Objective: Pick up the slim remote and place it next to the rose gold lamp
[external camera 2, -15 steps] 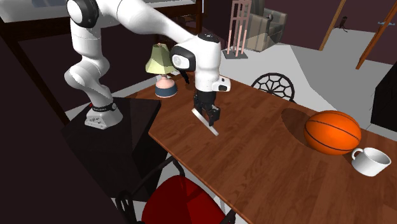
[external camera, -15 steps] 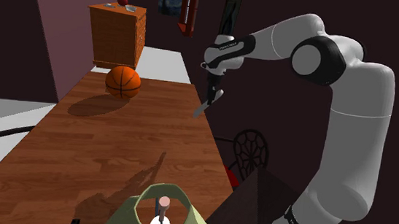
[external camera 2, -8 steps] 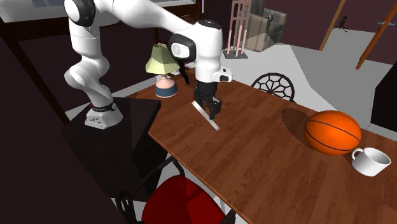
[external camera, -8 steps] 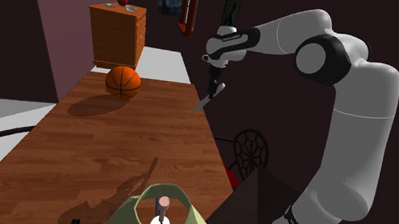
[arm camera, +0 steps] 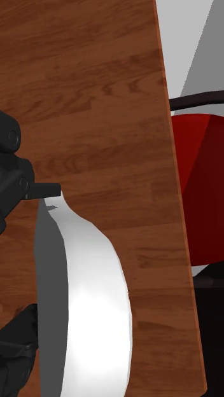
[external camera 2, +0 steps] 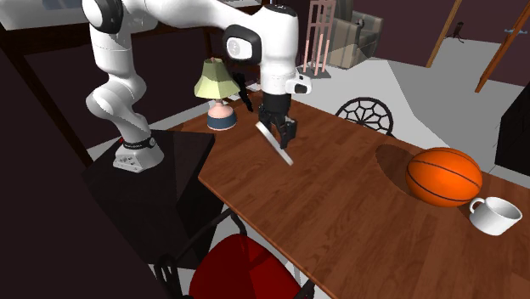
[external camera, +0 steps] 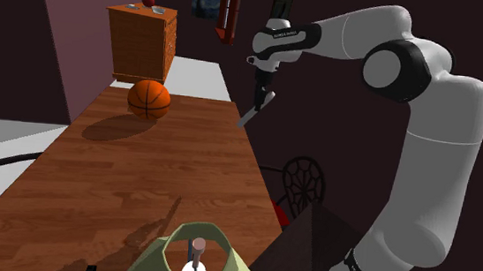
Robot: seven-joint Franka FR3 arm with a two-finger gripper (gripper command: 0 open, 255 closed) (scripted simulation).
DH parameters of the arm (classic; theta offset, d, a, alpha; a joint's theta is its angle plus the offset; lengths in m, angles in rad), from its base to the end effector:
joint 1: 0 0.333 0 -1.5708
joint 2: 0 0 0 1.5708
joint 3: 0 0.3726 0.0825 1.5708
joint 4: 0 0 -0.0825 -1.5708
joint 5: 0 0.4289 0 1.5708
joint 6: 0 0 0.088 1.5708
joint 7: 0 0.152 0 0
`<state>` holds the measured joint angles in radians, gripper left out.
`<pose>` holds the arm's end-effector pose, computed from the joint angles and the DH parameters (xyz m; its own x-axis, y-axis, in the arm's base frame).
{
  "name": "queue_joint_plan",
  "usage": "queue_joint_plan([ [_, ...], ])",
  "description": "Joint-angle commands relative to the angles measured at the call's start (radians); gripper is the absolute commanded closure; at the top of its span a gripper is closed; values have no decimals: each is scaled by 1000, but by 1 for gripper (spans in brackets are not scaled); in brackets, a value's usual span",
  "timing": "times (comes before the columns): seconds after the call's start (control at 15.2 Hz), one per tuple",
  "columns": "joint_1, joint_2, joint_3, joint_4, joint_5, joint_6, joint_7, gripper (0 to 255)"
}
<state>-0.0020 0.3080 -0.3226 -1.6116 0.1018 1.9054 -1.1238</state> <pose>0.6804 -0.1941 0.4503 0.7108 0.7034 0.0010 0.7034 -0.7108 0.0022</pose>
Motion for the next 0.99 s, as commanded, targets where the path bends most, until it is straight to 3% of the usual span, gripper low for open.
queue_joint_plan([
  [0.0,-1,-4,-1,23,-2,-27,0,255],
  [0.92,-11,-6,-6,210,-5,-214,5,255],
])
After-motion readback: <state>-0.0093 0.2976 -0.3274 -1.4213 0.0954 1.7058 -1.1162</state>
